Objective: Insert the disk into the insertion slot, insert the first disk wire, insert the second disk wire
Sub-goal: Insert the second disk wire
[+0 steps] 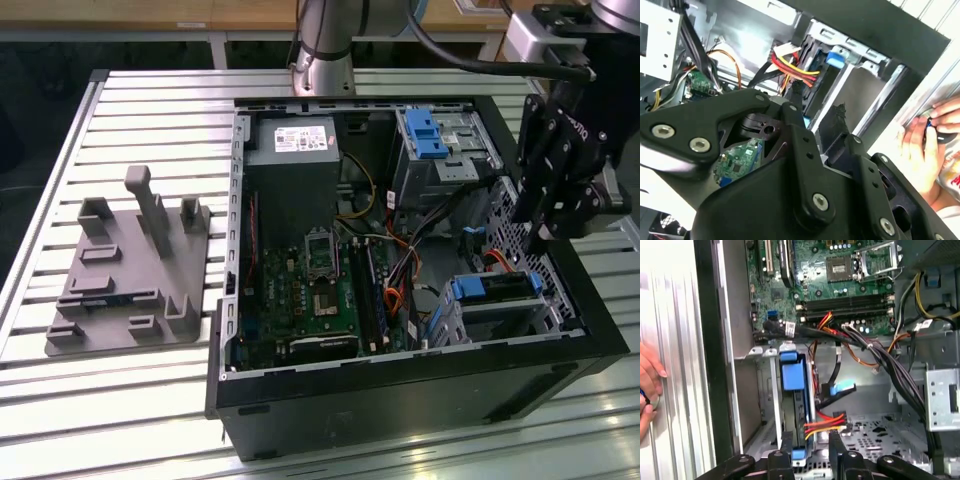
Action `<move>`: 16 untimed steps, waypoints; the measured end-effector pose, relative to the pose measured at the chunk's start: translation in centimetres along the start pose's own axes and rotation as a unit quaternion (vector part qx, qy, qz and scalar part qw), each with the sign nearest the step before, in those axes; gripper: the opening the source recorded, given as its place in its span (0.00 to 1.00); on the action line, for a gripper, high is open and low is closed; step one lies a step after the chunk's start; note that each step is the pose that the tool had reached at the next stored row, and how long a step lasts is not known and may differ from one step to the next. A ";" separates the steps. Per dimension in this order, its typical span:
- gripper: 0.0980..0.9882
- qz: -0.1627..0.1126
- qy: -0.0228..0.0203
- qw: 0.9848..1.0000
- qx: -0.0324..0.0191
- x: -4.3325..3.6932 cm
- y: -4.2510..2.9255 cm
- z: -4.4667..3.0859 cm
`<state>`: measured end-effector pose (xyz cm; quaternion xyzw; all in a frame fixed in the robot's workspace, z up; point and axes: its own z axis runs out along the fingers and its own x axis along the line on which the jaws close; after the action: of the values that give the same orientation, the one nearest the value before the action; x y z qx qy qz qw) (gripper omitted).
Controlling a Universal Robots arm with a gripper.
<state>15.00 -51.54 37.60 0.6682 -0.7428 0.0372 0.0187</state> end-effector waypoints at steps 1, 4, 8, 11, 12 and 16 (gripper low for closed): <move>0.36 0.000 0.004 1.000 0.000 -0.21 0.24 0.03; 0.36 0.000 0.016 1.000 0.002 -0.86 0.86 0.12; 0.36 -0.005 0.026 1.000 0.003 -1.53 1.36 0.14; 0.36 -0.009 0.027 1.000 0.004 -2.30 1.58 0.08; 0.36 -0.011 0.027 1.000 0.004 -2.53 1.65 0.06; 0.36 -0.018 0.030 0.999 0.005 -3.19 2.03 0.02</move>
<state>13.33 -48.16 37.28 0.6803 -0.7294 0.0609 0.0384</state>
